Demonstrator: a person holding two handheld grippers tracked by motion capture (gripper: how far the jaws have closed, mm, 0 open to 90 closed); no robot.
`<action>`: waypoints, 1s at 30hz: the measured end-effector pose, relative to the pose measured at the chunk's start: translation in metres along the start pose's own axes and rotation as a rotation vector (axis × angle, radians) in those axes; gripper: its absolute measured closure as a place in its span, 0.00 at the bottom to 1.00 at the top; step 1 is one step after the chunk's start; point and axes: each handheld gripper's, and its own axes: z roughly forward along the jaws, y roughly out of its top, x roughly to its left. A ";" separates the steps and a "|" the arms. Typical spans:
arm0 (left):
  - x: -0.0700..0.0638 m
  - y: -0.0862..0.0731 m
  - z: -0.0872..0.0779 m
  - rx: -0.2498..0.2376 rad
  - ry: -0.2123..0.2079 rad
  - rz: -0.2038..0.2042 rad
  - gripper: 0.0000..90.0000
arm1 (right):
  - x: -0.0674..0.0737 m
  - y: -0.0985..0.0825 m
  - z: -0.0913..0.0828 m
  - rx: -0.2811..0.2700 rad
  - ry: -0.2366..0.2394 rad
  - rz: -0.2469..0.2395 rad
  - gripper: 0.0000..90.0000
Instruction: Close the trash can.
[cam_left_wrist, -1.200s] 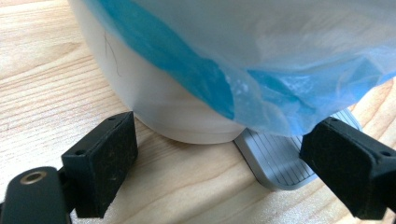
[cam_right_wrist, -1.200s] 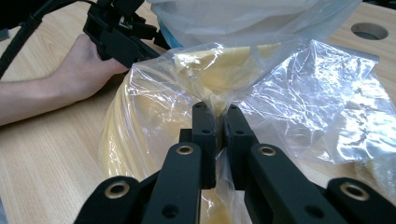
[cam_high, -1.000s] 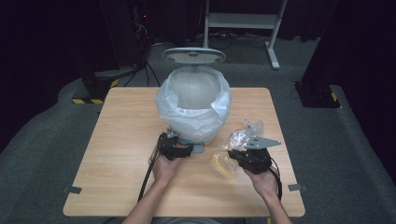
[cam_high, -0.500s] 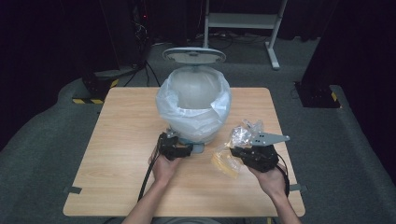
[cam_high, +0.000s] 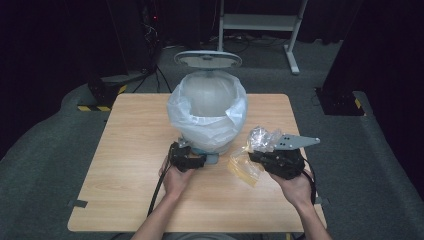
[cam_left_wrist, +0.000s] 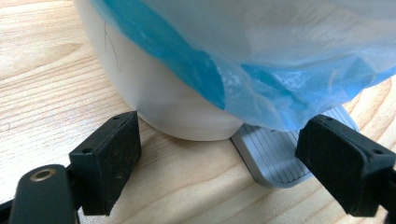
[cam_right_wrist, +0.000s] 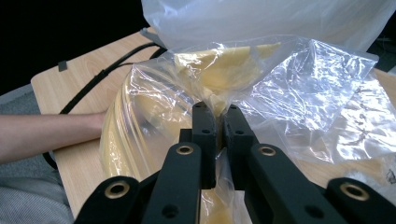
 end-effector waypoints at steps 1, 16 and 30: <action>0.000 0.000 0.000 0.001 0.001 0.002 0.16 | 0.000 0.002 -0.001 -0.003 0.002 -0.001 0.96; 0.000 0.000 0.000 0.000 -0.002 -0.002 0.16 | -0.001 0.047 -0.018 -0.069 0.009 -0.059 0.96; 0.000 0.000 0.000 -0.003 0.004 0.005 0.16 | -0.009 0.078 -0.010 -0.066 0.046 -0.066 0.96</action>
